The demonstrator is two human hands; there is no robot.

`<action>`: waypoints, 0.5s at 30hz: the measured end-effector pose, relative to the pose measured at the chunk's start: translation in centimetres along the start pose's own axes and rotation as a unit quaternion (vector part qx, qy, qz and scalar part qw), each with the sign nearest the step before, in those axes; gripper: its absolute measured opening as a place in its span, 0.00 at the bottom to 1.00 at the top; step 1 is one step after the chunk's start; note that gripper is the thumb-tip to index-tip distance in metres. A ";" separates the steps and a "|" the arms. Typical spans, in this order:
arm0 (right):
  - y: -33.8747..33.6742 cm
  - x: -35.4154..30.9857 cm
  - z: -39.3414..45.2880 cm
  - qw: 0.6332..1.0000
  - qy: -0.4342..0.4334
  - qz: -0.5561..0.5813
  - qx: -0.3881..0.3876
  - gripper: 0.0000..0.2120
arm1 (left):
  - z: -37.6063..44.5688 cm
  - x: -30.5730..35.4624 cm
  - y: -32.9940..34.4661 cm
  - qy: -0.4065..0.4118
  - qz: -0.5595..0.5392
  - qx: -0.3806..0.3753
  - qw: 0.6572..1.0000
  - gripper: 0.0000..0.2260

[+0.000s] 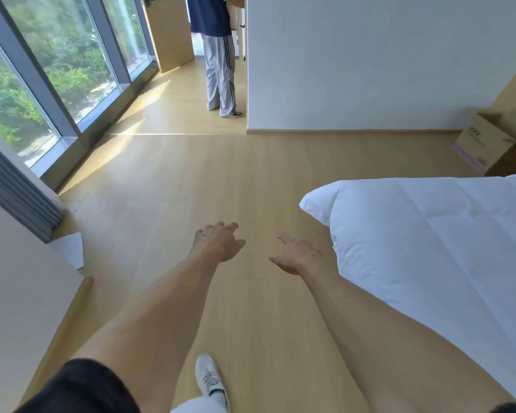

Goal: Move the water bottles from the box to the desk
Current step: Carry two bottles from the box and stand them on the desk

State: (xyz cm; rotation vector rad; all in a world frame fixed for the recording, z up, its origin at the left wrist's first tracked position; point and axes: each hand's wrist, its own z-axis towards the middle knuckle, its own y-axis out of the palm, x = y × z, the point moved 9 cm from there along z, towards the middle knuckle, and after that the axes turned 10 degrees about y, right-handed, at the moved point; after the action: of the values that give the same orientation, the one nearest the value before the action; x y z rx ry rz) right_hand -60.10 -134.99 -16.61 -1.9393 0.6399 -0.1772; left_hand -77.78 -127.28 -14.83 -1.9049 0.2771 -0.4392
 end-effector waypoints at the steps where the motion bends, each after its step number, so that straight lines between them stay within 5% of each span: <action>1: -0.6 0.1 1.4 1.000 0.006 0.003 0.003 0.31 | 1.8 0.2 -0.3 0.007 0.000 -0.002 1.000 0.26; 15: -13.7 -4.3 23.5 0.993 0.111 0.039 0.030 0.29 | 30.3 0.0 -10.6 0.121 0.021 -0.018 0.992 0.26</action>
State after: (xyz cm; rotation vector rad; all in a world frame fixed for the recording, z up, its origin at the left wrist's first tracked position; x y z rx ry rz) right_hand -49.53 -109.65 -14.51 -1.8485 0.8471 -0.3619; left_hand -64.95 -97.83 -14.80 -1.8779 0.4870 -0.6423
